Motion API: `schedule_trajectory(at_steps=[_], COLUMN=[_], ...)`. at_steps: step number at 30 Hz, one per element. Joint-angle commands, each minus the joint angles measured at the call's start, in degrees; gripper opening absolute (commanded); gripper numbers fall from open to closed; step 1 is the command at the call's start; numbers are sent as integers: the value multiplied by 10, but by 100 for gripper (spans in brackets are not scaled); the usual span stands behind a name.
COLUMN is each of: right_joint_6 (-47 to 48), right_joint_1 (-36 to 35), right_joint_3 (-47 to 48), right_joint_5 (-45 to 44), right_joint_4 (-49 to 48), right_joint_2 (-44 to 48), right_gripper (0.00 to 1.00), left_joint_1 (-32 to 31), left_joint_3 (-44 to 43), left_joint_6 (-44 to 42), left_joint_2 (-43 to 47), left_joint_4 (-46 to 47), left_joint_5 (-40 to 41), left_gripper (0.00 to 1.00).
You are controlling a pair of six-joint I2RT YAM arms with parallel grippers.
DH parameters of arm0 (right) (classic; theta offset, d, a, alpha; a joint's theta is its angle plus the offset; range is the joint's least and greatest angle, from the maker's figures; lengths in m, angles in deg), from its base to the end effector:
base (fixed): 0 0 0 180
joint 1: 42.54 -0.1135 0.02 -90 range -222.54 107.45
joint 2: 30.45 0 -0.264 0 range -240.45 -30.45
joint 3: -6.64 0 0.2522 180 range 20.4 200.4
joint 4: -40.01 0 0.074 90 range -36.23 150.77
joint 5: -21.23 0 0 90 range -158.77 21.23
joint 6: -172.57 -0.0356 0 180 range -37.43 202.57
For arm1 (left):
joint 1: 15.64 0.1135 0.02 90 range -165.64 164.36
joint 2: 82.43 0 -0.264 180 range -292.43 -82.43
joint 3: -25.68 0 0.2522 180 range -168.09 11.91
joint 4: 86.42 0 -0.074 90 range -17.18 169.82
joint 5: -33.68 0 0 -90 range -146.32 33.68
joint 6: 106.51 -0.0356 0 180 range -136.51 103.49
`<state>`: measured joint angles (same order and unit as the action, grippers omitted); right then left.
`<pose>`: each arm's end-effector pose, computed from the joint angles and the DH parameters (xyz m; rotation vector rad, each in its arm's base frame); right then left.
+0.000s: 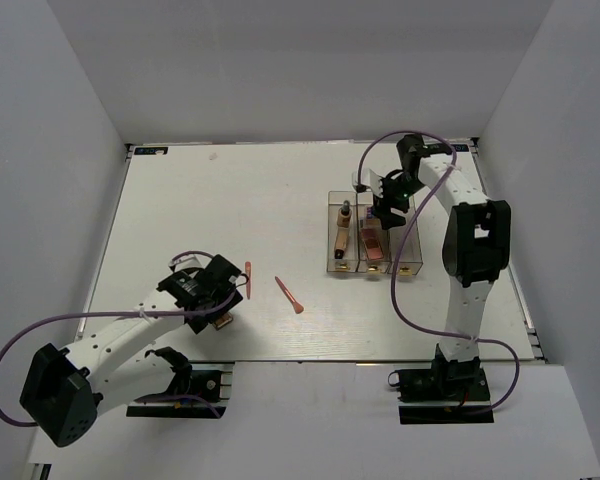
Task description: Organize the makeup
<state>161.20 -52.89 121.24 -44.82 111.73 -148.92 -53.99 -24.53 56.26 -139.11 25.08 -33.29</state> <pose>0.4145 0.0904 0.2254 -1.9354 1.8673 0.2812 0.1288 -0.0842 0.2026 -0.8568 2.5242 0.0171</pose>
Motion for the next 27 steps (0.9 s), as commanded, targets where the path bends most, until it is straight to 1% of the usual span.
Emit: schedule_trajectory(at_steps=[1,2,4,5,7,8,14,19,24,27], right_joint_6=[17,16,15,14,13,11,7,-7,-59,-100], right_joint_1=[-8,-9,-13,-13,-12,-13,-7,-3,9,17], right_joint_3=[36,41,44,44,41,40,24,7,7,-21], right_joint_5=[1,4,14,17,20,21,24,38,96,135], right_joint_4=[22,25,28,24,21,19,16,7,-6,-27], right_joint_2=[-11,-13,-12,-11,-4,-4,22,52,105,150], right_gripper=[38,53,63,69,76,83,89,89,88,87], left_joint_1=[3,3,3,8,8,8,19,25,31,42], left_joint_3=[-11,-15,-18,-18,-16,-14,-19,-20,-19,-20], left_joint_6=[0,-3,-5,-9,-11,-12,-25,-32,-37,-45], left_joint_2=[-17,-23,-33,-36,-42,-47,-63,-69,-63,-73], left_joint_4=[10,13,14,20,24,30,37,37,33,32], left_joint_5=[3,4,5,4,1,-3,-3,-4,2,5], left_gripper=[91,92,92,92,92,92,92,92,92,91])
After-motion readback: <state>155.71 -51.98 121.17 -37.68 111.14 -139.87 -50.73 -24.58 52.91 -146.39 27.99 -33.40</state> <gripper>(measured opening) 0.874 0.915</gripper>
